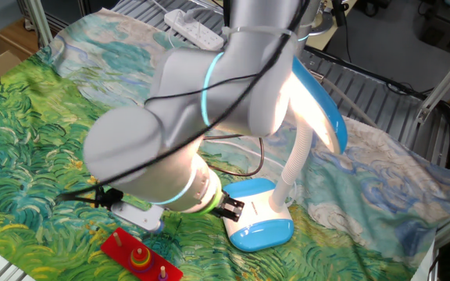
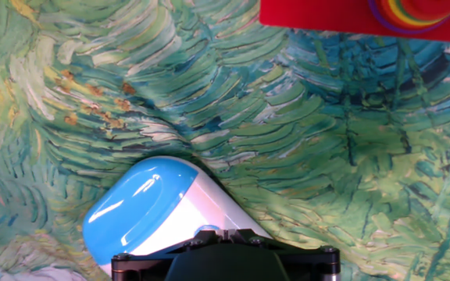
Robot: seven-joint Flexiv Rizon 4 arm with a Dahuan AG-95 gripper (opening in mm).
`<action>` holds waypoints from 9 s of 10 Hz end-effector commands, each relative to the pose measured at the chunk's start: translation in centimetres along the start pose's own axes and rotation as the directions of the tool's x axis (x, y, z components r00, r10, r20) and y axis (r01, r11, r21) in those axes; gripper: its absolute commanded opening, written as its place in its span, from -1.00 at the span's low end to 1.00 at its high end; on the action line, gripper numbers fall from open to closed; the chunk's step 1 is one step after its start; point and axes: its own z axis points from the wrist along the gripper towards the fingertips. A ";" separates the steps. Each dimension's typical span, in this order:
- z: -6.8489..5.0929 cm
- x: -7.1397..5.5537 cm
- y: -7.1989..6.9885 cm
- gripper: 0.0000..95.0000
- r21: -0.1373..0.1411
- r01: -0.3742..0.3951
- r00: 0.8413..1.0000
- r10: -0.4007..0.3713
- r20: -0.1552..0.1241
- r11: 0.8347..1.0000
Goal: Turn off the desk lamp by pressing the button
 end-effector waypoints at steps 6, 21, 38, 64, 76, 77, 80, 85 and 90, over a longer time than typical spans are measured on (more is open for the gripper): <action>0.1 -0.1 0.1 -1.00 -0.027 0.004 1.000 -0.004 0.005 1.000; 0.5 -0.2 0.6 -1.00 -0.084 -0.033 0.999 0.031 -0.017 0.996; 1.3 0.6 1.8 -1.00 -0.120 -0.055 0.998 0.053 -0.023 0.991; 3.2 0.5 1.9 -1.00 -0.132 -0.088 0.996 0.086 -0.023 0.987; 0.3 0.4 2.0 -1.00 -0.133 -0.098 0.995 0.093 -0.044 0.986; 0.5 0.5 2.0 -1.00 -0.134 -0.098 0.995 0.093 -0.044 0.986; 0.8 0.7 2.0 -1.00 -0.140 -0.102 0.994 0.097 -0.045 0.985; 0.9 0.7 2.1 -1.00 -0.140 -0.109 0.994 0.104 -0.045 0.984; 1.5 0.8 2.1 -1.00 -0.141 -0.114 0.993 0.109 -0.044 0.983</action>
